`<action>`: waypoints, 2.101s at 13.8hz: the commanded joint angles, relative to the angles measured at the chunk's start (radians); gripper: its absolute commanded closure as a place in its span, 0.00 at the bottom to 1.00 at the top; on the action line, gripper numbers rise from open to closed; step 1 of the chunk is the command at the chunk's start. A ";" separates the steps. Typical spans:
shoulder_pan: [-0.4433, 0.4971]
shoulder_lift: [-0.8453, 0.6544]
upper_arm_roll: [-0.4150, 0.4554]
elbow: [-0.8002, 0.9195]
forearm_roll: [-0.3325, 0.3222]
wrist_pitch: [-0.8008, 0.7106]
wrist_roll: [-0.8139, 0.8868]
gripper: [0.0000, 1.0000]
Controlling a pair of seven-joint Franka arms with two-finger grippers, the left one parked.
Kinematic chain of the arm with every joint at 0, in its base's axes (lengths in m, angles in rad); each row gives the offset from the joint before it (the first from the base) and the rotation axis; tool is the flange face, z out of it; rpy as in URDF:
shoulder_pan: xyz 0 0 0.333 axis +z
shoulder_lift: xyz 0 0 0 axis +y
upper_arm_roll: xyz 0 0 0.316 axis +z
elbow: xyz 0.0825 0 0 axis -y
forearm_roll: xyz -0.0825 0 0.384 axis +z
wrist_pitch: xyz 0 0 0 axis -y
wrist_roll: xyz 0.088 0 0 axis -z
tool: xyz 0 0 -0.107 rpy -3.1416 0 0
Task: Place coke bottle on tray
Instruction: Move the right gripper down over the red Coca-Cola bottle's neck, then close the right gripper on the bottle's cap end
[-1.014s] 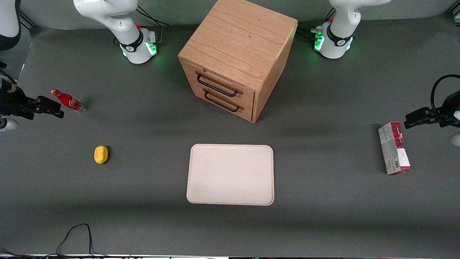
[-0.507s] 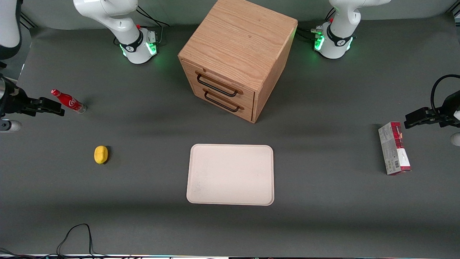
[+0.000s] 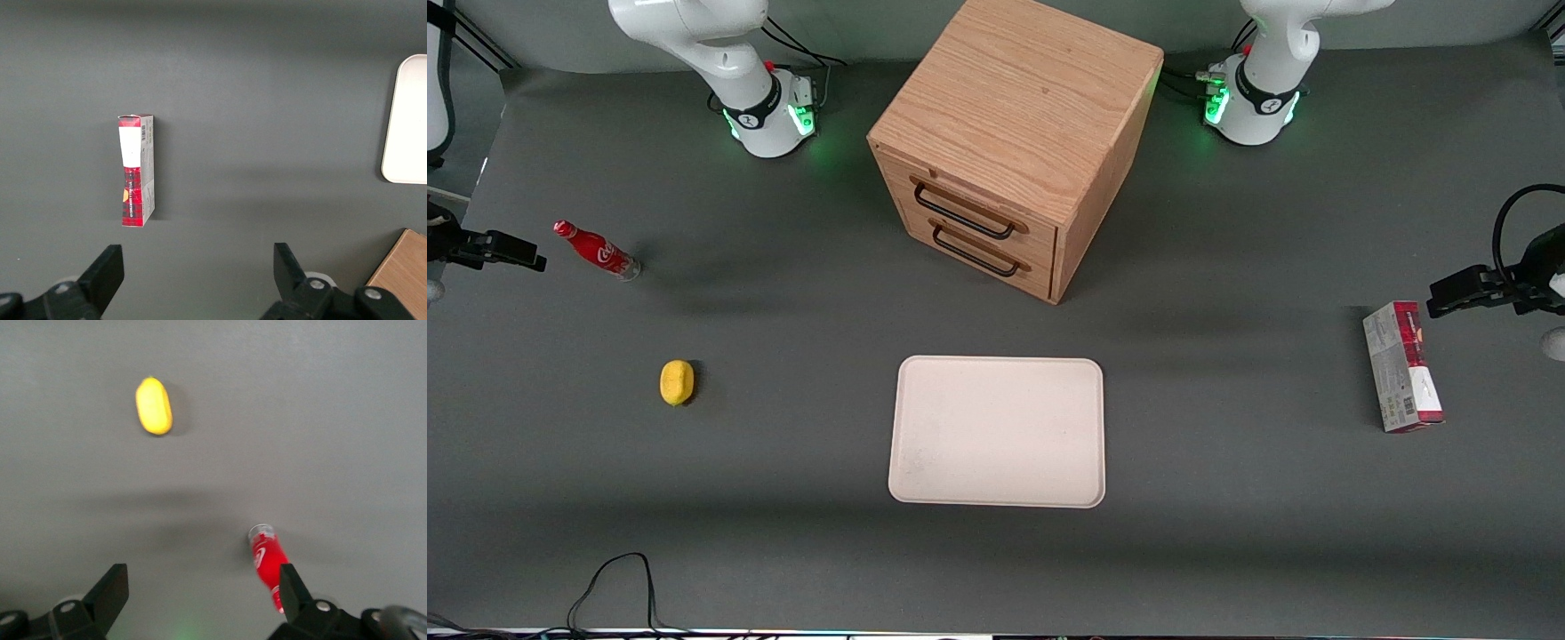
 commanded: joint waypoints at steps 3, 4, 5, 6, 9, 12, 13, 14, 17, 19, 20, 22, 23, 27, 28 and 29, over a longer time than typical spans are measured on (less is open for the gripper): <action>0.010 -0.146 -0.139 -0.306 -0.028 0.271 -0.119 0.01; 0.010 -0.153 -0.177 -0.337 -0.037 0.296 -0.160 0.01; 0.010 -0.163 -0.202 -0.362 -0.039 0.319 -0.182 0.01; 0.010 -0.172 -0.208 -0.394 -0.051 0.346 -0.187 0.01; -0.001 -0.192 -0.268 -0.468 -0.112 0.416 -0.200 0.01; -0.006 -0.192 -0.325 -0.509 -0.114 0.459 -0.265 0.01; -0.007 -0.186 -0.326 -0.520 -0.117 0.469 -0.273 0.01; -0.009 -0.180 -0.328 -0.531 -0.132 0.489 -0.273 0.01; -0.010 -0.170 -0.359 -0.560 -0.145 0.538 -0.274 0.01; -0.009 -0.160 -0.359 -0.560 -0.145 0.549 -0.274 0.02; -0.009 -0.157 -0.357 -0.560 -0.145 0.557 -0.276 0.06; -0.009 -0.153 -0.359 -0.560 -0.145 0.558 -0.283 0.33; -0.010 -0.150 -0.359 -0.560 -0.145 0.557 -0.283 0.55; -0.009 -0.135 -0.359 -0.558 -0.143 0.557 -0.273 1.00; -0.010 -0.137 -0.359 -0.558 -0.143 0.555 -0.273 1.00; -0.010 -0.135 -0.359 -0.557 -0.143 0.554 -0.271 1.00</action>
